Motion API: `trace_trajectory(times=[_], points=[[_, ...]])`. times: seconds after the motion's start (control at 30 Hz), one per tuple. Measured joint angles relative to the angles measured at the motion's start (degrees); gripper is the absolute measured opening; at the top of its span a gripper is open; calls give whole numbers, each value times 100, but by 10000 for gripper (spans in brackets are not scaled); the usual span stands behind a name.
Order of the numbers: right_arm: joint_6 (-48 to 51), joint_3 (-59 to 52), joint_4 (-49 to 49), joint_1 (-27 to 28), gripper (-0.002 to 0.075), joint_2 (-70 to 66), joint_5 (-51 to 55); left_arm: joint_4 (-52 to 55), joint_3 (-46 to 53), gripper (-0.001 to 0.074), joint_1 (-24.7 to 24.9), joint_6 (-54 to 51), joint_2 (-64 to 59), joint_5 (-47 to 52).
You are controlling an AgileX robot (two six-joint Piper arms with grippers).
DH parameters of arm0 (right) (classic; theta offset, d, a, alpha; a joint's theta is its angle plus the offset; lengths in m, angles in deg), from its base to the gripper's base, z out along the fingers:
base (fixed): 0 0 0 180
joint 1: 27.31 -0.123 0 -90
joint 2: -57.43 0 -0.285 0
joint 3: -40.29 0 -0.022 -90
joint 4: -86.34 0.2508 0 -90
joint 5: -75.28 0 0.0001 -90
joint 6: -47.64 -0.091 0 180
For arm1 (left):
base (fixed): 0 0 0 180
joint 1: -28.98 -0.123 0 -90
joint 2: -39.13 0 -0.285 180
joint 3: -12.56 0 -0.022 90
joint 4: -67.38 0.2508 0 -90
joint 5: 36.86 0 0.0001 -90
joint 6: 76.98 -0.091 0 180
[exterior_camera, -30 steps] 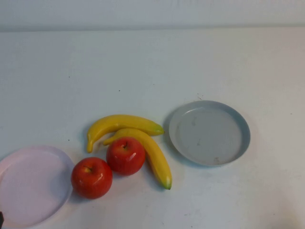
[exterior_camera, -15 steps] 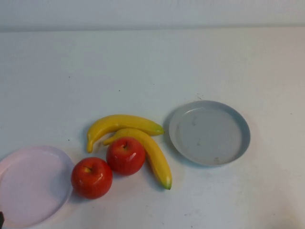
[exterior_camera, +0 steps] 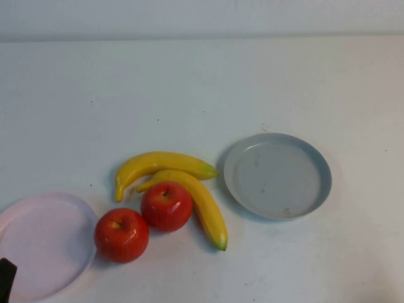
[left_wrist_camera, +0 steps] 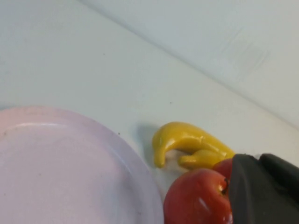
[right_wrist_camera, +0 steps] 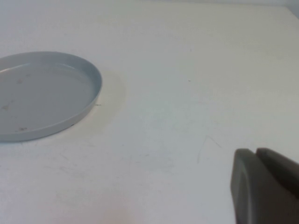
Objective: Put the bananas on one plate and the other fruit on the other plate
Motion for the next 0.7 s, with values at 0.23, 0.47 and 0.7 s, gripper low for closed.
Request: trace_trajectory(times=[0.23,0.47,0.7], points=[[0,0,0,0,-17,0,0,-481,0,2,0,10,0,-313],[0,0,0,0,-17,0,0,-542,-980,0,0,-2,-753,962],[0,0,0,0,-17,0,0,-417,-2567,-1,0,-915,-2352,2558]])
